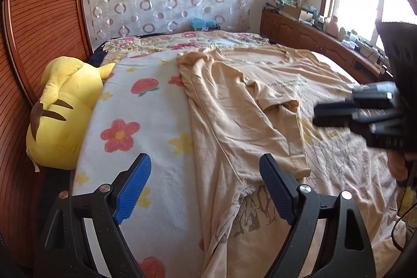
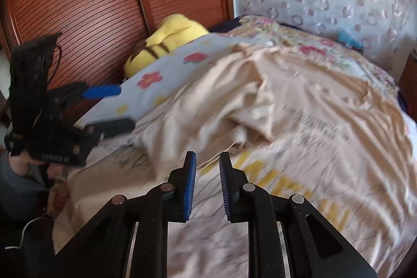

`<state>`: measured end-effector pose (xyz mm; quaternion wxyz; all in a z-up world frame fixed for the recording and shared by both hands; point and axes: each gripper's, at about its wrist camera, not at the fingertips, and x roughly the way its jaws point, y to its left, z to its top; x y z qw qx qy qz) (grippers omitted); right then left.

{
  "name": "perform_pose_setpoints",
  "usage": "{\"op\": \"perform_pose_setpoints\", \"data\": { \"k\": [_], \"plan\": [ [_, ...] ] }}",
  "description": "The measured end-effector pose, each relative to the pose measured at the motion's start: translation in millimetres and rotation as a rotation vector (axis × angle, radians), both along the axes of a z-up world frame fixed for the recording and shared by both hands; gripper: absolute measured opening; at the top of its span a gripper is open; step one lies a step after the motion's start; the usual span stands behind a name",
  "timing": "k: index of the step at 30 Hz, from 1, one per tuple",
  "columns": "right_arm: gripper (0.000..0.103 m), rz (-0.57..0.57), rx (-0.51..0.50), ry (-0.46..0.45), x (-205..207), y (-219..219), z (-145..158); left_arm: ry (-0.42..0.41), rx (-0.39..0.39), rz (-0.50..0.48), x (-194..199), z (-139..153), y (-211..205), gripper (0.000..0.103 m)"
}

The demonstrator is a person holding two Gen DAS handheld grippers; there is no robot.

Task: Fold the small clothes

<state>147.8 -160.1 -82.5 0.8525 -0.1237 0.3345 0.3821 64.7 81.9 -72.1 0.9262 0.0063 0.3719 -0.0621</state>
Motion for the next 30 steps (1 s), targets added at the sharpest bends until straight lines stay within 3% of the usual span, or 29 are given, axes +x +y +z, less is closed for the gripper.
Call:
{"op": "perform_pose_setpoints", "data": {
  "k": [3,12,17,30],
  "plan": [
    [0.021,-0.034,-0.029,-0.048,22,4,4,0.029,0.015,0.000,8,-8,-4,0.086],
    [0.031,-0.007,-0.122,-0.027,64,40,-13,0.097,0.032,0.003,19,-22,-3,0.086],
    [0.031,0.016,-0.169,-0.026,67,56,-13,0.114,0.017,0.006,20,-26,-1,0.086],
    [0.031,0.043,-0.164,-0.009,75,57,-17,0.114,0.016,0.006,21,-26,0,0.086]
  ]
}}
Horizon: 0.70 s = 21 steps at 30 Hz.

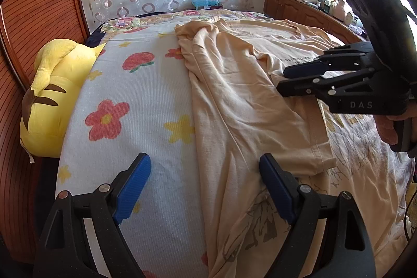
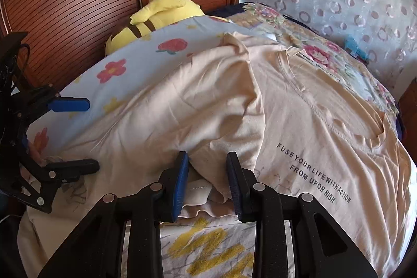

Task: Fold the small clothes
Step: 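Lower the fold and open the right tool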

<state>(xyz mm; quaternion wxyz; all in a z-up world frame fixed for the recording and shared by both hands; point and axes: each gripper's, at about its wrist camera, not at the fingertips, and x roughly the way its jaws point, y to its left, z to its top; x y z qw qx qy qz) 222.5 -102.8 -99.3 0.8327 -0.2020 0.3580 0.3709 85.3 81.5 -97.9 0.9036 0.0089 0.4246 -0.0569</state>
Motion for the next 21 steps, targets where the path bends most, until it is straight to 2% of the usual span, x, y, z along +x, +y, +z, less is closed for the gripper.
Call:
{"op": "perform_pose_setpoints", "data": {
  "k": [3,5,9,12,14,16,21],
  "plan": [
    [0.007,-0.023,0.018,0.005,5,-8,2,0.000,0.000,0.000,0,0,0,0.086],
    [0.006,-0.059,0.042,-0.008,9,-19,4,0.000,0.000,0.000,0,0,0,0.086],
    [0.006,-0.203,0.087,-0.022,23,-51,11,0.000,0.000,0.000,0,0,0,0.086],
    [0.007,-0.250,0.087,-0.015,27,-66,13,0.000,0.000,0.000,0,0,0,0.086],
    [0.012,-0.252,0.099,-0.009,26,-71,14,0.000,-0.001,0.000,0,0,0,0.086],
    [0.021,-0.253,0.109,-0.010,23,-76,16,0.003,-0.002,-0.001,0,0,0,0.086],
    [0.027,-0.277,0.089,-0.044,16,-97,14,-0.050,-0.015,-0.008,2,20,3,0.086]
  ]
}}
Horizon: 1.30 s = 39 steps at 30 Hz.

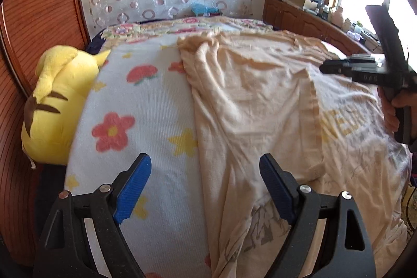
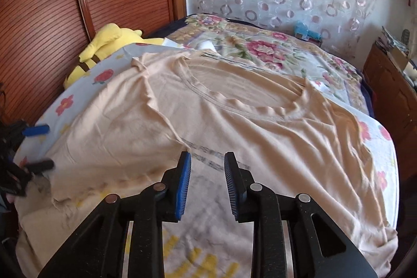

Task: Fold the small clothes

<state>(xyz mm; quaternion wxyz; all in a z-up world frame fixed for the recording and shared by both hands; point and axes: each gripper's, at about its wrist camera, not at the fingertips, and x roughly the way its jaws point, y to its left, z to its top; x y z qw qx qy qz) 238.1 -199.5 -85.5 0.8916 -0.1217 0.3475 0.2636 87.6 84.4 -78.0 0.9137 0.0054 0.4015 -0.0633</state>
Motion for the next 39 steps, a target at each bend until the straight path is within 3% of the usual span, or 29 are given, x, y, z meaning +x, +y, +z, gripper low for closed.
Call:
{"op": "perform_pose_setpoints", "data": {
  "k": [4,7,11,20,24,27,28,30,34,39],
  "plan": [
    [0.027,-0.058,-0.034,0.007,7,-28,-6,-0.032,-0.027,-0.021,23,22,6,0.085],
    [0.027,-0.085,-0.061,0.004,12,-46,-9,-0.021,-0.043,-0.041,56,28,9,0.077],
    [0.027,-0.115,-0.054,0.023,18,-63,-13,0.026,-0.099,-0.065,100,25,10,0.067],
    [0.028,-0.111,-0.022,0.000,10,-73,-18,0.094,-0.062,-0.053,175,5,5,0.057],
    [0.029,-0.117,-0.026,-0.004,6,-71,-20,0.110,-0.104,-0.058,194,-1,9,0.048],
    [0.029,-0.115,-0.019,0.001,7,-76,-21,0.110,-0.145,-0.065,202,-3,14,0.035],
    [0.029,-0.115,-0.018,0.002,8,-76,-21,0.109,-0.150,-0.073,203,-3,14,0.025],
    [0.029,-0.117,-0.018,-0.001,12,-77,-22,0.092,-0.141,-0.078,204,0,13,0.010],
    [0.029,-0.116,-0.011,0.003,13,-80,-21,0.042,-0.093,-0.035,203,15,24,0.007],
    [0.029,-0.118,-0.017,-0.002,13,-81,-20,0.042,-0.019,0.007,210,14,43,0.006]
  ]
}}
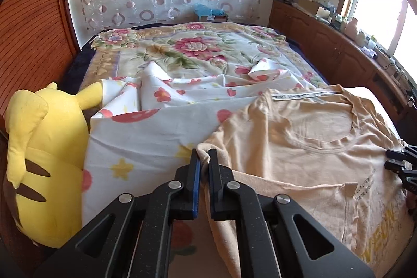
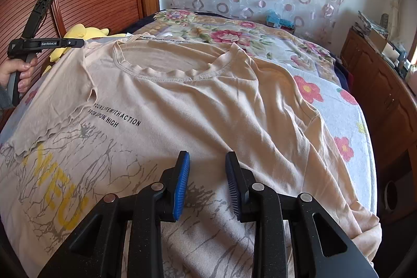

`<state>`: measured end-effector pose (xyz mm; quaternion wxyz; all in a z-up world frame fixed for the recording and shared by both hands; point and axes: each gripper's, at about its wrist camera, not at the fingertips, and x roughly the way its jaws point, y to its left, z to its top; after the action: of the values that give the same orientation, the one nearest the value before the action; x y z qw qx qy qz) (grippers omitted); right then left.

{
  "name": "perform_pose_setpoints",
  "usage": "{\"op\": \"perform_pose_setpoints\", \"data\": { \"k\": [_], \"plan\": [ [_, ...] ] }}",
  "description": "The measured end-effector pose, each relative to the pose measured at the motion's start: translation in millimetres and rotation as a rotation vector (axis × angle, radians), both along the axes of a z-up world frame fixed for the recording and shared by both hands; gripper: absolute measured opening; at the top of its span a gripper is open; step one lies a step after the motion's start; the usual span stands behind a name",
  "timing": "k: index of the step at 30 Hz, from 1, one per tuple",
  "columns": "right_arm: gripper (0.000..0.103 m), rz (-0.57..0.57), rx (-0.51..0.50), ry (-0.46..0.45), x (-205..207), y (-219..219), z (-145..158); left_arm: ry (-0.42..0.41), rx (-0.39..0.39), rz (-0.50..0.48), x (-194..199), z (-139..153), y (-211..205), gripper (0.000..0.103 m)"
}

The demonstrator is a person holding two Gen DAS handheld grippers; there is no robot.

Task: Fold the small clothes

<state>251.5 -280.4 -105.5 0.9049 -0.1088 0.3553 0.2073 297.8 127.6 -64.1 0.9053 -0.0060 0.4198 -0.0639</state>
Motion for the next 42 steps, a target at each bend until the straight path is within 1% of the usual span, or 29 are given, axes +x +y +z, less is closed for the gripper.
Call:
{"op": "perform_pose_setpoints", "data": {
  "k": [3,6,8,9,10,11,13,14,15,17,20,22,23,24,25,28,29,33,37,42],
  "plan": [
    [0.030,0.000,0.000,0.000,0,0,0,0.001,0.013,0.018,-1,-1,6,0.006],
    [0.030,0.000,-0.001,0.000,0,0,0,0.000,0.010,0.035,-5,-1,12,0.006],
    [0.031,-0.001,-0.004,-0.002,0,-1,0,-0.016,0.012,0.043,-14,4,12,0.007],
    [0.031,-0.001,-0.005,-0.002,0,-1,0,-0.022,0.020,0.052,-19,7,13,0.009],
    [0.031,0.000,-0.003,-0.001,0,-1,0,-0.030,0.024,0.058,-24,10,14,0.014],
    [0.031,0.001,0.001,0.001,0,-2,1,-0.045,0.024,0.064,-31,14,16,0.017],
    [0.031,0.003,0.010,0.006,2,-4,2,-0.064,0.019,0.065,-43,19,18,0.029],
    [0.031,0.001,0.013,0.007,2,-5,3,-0.076,0.016,0.061,-50,22,18,0.032],
    [0.031,-0.005,0.009,-0.001,2,-6,4,-0.089,0.015,0.060,-59,26,18,0.038],
    [0.031,-0.028,0.010,-0.021,-3,-12,10,-0.106,0.007,0.044,-76,32,15,0.039],
    [0.031,-0.055,0.067,-0.030,-15,-30,23,-0.128,0.001,0.020,-100,37,6,0.040],
    [0.031,-0.085,0.082,-0.050,-26,-45,30,-0.148,-0.008,0.001,-117,39,-3,0.051],
    [0.031,-0.102,0.089,-0.059,-31,-53,32,-0.155,-0.018,-0.012,-124,39,-8,0.055],
    [0.032,-0.117,0.100,-0.063,-36,-61,34,-0.164,-0.027,-0.024,-131,39,-14,0.070],
    [0.037,-0.132,0.109,-0.065,-42,-70,35,-0.167,-0.027,-0.033,-138,39,-22,0.078],
    [0.042,-0.182,0.108,-0.078,-58,-95,34,-0.186,-0.013,-0.054,-155,40,-38,0.078],
    [0.042,-0.194,0.106,-0.077,-63,-103,33,-0.191,-0.019,-0.061,-161,39,-44,0.078],
    [0.045,-0.253,0.126,-0.061,-81,-133,27,-0.183,-0.024,-0.093,-179,35,-65,0.079],
    [0.045,-0.309,0.110,-0.044,-99,-152,19,-0.150,-0.024,-0.113,-190,21,-84,0.079],
    [0.045,-0.352,0.131,-0.024,-114,-165,12,-0.093,-0.001,-0.146,-194,-2,-100,0.079]
  ]
}}
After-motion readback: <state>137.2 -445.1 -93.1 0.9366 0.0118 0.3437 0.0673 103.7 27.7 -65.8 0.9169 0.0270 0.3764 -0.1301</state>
